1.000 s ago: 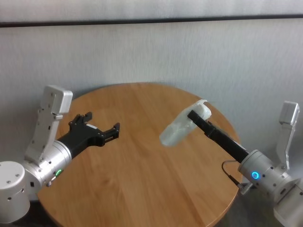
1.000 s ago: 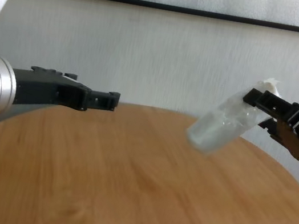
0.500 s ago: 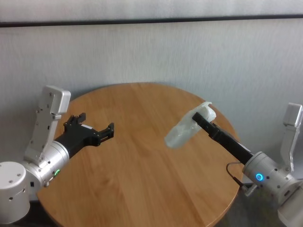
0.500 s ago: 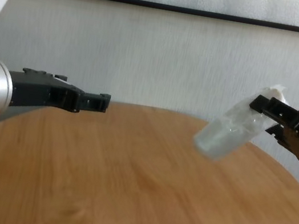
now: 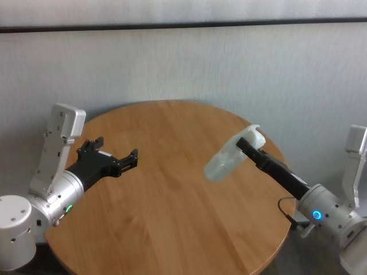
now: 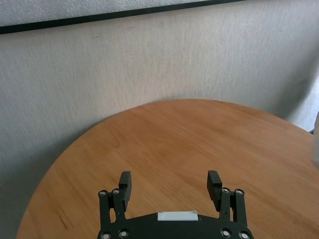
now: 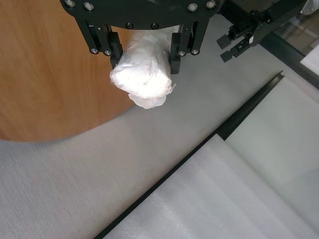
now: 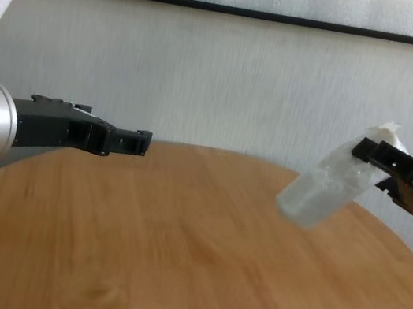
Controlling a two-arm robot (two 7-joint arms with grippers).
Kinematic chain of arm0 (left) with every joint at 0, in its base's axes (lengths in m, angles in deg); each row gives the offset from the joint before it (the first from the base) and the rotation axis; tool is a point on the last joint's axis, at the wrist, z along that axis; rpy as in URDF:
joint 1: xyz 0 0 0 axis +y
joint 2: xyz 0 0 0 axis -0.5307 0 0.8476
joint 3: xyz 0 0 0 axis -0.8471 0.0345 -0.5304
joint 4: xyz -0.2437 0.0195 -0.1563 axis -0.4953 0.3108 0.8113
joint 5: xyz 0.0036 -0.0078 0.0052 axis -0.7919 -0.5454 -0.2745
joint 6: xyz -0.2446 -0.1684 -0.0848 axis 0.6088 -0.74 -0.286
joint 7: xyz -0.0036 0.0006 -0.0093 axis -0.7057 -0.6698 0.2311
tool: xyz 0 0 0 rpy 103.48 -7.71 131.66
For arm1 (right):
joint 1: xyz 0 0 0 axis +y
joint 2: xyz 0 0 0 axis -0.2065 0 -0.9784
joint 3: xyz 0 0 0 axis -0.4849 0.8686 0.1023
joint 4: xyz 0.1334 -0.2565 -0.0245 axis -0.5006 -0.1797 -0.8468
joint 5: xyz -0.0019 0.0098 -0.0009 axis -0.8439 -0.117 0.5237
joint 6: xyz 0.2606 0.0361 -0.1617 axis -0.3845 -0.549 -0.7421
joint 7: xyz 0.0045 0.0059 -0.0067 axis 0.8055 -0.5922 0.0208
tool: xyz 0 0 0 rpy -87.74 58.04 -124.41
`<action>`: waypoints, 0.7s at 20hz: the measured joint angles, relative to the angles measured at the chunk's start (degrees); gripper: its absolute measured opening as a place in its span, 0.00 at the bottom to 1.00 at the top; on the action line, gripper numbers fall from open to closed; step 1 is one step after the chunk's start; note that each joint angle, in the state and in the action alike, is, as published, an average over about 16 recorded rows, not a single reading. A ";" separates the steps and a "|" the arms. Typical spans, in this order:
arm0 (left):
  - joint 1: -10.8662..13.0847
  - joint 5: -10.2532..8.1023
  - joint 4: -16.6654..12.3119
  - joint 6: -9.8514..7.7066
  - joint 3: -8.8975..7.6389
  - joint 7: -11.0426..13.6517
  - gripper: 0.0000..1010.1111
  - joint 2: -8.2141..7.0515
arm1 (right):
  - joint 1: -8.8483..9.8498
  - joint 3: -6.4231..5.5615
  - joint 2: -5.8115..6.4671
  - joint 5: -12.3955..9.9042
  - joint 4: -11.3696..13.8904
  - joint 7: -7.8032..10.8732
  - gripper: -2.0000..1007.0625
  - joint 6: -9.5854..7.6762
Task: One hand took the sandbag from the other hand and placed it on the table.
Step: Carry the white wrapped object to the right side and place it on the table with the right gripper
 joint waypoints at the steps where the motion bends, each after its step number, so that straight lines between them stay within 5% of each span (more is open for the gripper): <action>1: -0.01 -0.01 0.00 0.02 0.01 0.00 0.99 -0.01 | 0.04 -0.10 0.03 0.16 0.01 -0.07 0.54 0.02; 14: -0.06 -0.15 0.03 0.25 0.13 0.02 0.99 -0.11 | 0.51 -1.78 0.63 2.08 0.06 -1.21 0.54 0.01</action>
